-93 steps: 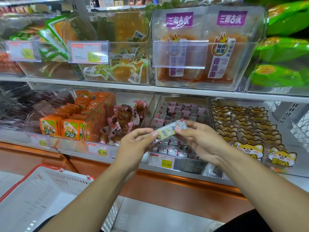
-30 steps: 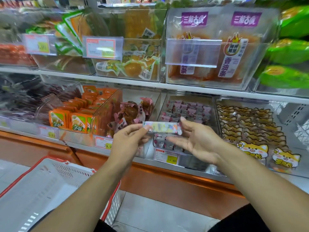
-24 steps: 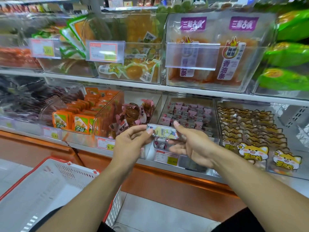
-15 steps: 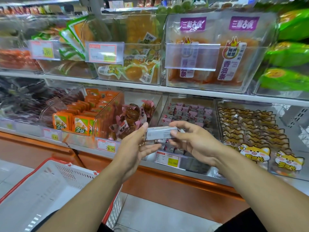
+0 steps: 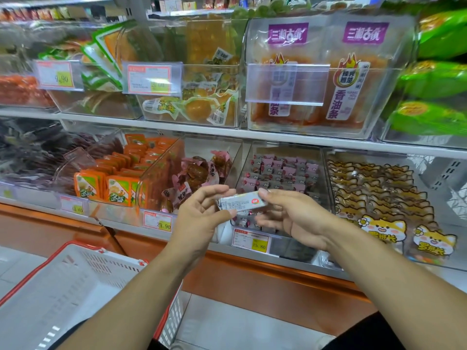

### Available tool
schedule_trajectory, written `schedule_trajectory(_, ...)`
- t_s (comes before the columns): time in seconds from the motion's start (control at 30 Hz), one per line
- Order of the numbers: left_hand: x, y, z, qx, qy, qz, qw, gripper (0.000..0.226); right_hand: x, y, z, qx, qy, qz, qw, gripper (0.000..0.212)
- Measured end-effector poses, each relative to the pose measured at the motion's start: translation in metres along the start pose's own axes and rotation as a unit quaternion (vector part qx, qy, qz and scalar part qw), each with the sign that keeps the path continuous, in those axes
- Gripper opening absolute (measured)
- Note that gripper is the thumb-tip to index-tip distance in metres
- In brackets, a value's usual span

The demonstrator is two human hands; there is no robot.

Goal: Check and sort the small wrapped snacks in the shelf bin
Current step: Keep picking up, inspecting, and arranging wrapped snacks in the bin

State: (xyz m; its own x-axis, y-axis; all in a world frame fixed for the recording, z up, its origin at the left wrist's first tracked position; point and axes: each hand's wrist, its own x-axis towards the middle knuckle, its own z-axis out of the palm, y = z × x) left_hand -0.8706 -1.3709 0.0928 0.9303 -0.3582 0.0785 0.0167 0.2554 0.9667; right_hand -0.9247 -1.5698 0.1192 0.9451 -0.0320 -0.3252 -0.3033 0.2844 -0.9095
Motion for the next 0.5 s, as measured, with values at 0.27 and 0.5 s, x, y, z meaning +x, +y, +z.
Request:
schedule_trajectory(0.27,0.0037,-0.0031,0.0043,-0.055,0.036,-0.084,0.994,0.037,-0.0042,-0.0022,-0.0046,0.006,-0.025,-0.036,0.999,0.035)
schedule_trajectory(0.5,0.0072,-0.0041,0.0037,0.011,0.044,-0.016,0.999,0.037,-0.0017,-0.0052,-0.0077,0.043,-0.014,0.014,0.999,0.043)
